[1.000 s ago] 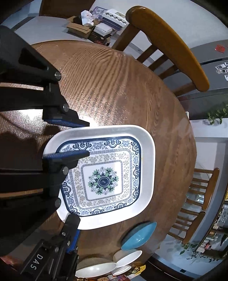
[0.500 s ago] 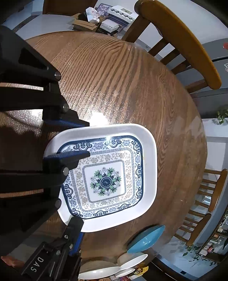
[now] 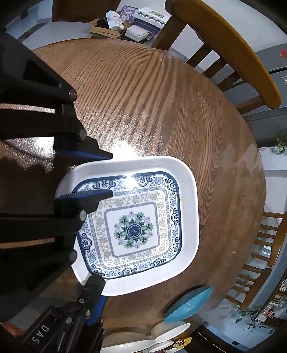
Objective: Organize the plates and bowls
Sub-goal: 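Lower the second plate onto the first plate and open the left gripper, then move the left gripper to the teal square dish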
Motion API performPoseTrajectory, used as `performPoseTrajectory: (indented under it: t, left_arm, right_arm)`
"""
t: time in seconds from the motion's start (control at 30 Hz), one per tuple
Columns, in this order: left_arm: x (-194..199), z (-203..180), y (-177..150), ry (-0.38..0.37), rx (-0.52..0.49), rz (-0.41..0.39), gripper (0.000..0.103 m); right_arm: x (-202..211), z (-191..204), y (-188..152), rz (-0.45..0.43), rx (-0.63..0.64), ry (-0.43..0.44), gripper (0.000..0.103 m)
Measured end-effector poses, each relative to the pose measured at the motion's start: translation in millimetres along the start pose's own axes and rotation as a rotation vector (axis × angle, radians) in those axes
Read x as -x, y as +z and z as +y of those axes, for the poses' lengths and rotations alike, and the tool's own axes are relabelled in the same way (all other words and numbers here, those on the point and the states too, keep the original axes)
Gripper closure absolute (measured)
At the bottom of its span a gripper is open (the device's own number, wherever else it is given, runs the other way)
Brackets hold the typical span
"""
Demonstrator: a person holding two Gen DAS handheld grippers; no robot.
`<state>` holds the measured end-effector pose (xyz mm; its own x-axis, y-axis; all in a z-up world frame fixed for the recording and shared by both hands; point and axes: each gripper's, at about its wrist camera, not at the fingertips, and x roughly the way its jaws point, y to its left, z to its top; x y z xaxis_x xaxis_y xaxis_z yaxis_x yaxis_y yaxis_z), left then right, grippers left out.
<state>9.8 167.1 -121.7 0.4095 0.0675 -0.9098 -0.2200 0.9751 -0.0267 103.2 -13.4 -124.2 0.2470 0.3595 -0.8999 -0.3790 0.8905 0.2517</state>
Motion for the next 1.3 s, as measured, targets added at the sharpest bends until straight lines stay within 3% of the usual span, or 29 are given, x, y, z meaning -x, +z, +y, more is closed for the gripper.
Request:
performPoseTrajectory:
  t: [0.33, 0.6, 0.87, 0.93, 1.07, 1.13, 1.23, 1.3]
  left_arm:
    - [-0.6, 1.1, 2.0, 0.015, -0.002, 0.001, 0.079]
    - [11.5, -3.8, 3.9, 0.023, -0.024, -0.045, 0.078]
    - [16.6, -5.6, 3.7, 0.018, -0.029, -0.057, 0.077]
    - [18.5, -6.2, 4.0, 0.018, -0.028, -0.062, 0.064]
    - [24.9, -8.2, 4.5, 0.019, -0.028, -0.078, 0.052]
    - [27.9, -9.4, 4.7, 0.013, -0.024, -0.078, 0.038]
    - [33.9, -13.6, 3.9, 0.015, -0.032, -0.089, 0.026]
    - [37.9, -17.8, 2.8, 0.012, -0.039, -0.095, 0.025]
  right_arm:
    - [-0.3, 13.4, 1.6, -0.005, 0.047, -0.082, 0.082]
    - [0.4, 13.8, 1.0, -0.011, 0.053, -0.104, 0.082]
    - [12.1, 17.9, -0.7, -0.067, 0.080, -0.151, 0.082]
    - [18.9, 18.5, -0.8, -0.092, 0.090, -0.152, 0.082]
    - [30.3, 16.6, -2.0, -0.118, 0.095, -0.134, 0.082]
    - [35.9, 12.8, -4.5, -0.125, 0.084, -0.108, 0.082]
    - [44.1, 3.1, -9.8, -0.133, 0.050, -0.065, 0.082]
    - [50.2, -4.6, -13.9, -0.141, 0.020, -0.042, 0.082]
